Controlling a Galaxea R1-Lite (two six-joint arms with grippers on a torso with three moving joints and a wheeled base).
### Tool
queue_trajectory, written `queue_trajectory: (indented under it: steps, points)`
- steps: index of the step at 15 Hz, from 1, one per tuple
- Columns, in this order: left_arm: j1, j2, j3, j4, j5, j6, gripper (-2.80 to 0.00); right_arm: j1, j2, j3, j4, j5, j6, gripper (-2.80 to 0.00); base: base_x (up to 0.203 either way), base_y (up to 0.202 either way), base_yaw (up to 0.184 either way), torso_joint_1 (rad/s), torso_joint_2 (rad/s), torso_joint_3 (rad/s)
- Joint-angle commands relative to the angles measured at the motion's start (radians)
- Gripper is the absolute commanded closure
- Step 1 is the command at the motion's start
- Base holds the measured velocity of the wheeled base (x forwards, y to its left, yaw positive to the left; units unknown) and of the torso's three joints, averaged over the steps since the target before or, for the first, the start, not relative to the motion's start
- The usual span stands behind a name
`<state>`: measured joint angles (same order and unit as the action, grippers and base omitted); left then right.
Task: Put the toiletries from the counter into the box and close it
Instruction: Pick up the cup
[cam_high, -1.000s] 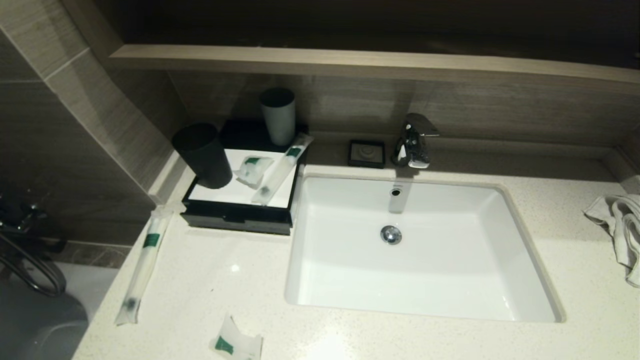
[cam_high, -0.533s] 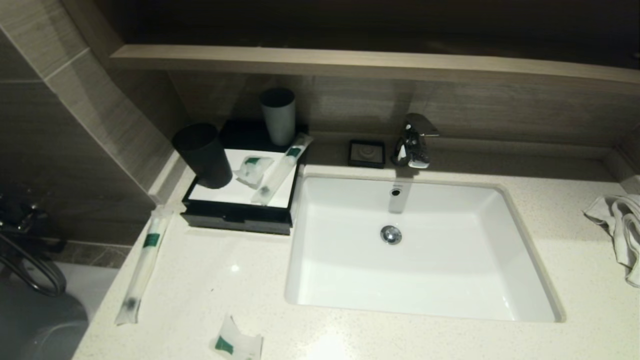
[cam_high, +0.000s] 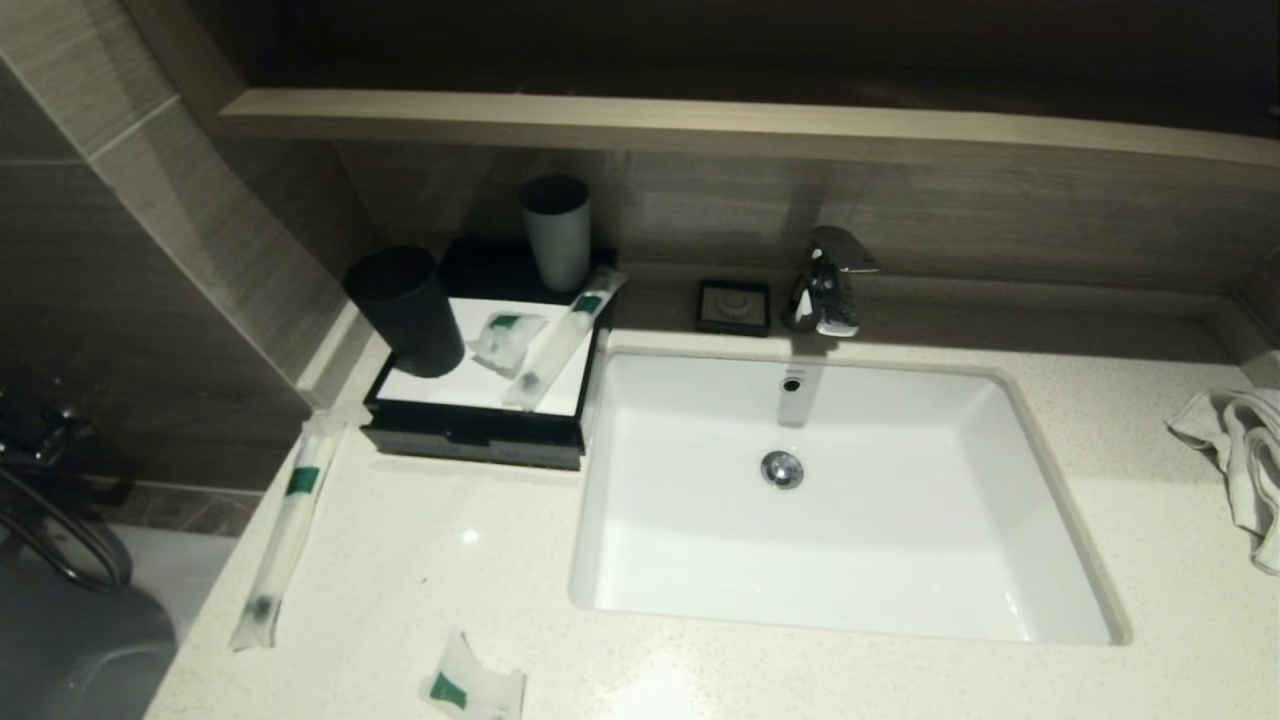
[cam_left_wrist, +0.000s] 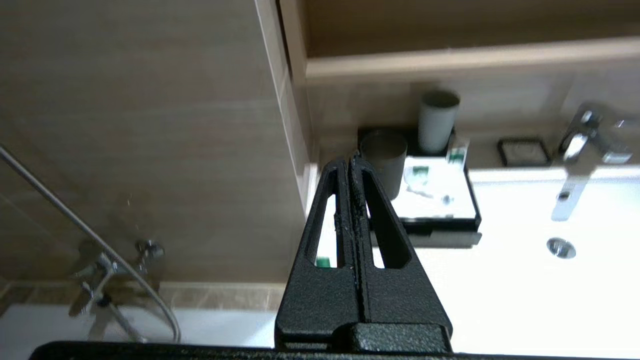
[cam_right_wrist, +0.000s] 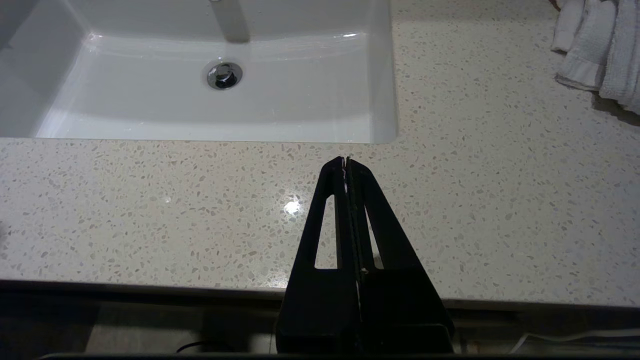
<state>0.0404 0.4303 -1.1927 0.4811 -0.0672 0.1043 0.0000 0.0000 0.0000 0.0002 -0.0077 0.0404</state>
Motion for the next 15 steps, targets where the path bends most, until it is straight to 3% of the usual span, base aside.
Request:
queue_trajectory:
  steps: [1,4,10,15]
  points:
    - [0.014,0.037,0.041,0.009,-0.002,0.003,0.00,0.000,0.002,0.000,0.000,0.000,0.000,0.00,0.000,0.000,0.000,0.000,0.00,0.000]
    - [0.020,0.038,0.108,0.066,-0.010,0.020,0.00,0.000,0.000,0.000,0.000,0.000,0.000,0.00,0.000,0.000,0.000,0.000,0.00,0.000]
    - [0.021,0.049,0.351,0.058,-0.045,0.043,0.00,0.000,0.001,0.000,0.000,0.000,0.000,0.00,0.000,0.000,0.000,0.000,0.00,0.000]
    - [0.019,0.067,0.550,-0.053,-0.063,0.061,0.00,0.000,0.000,0.000,0.000,0.000,0.001,0.00,0.000,0.000,0.000,0.000,0.00,0.000]
